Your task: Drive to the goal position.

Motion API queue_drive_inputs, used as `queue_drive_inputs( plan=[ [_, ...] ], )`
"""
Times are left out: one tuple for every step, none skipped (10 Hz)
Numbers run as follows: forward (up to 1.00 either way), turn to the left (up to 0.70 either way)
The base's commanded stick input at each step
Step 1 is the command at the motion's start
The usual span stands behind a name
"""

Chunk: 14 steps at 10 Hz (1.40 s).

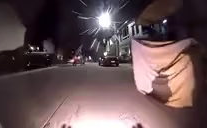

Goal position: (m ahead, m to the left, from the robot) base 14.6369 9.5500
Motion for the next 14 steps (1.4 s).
queue_drive_inputs(
  plan=[
    [0.60,0.00],
    [0.60,0.00],
    [0.60,0.00],
    [0.60,0.00],
    [0.60,0.00],
    [0.60,0.00],
    [0.60,0.00],
    [0.60,0.00],
    [0.60,0.00],
    [0.60,0.00],
    [0.60,0.00],
    [0.60,0.00],
    [0.60,0.00],
    [0.60,0.00]
  ],
)
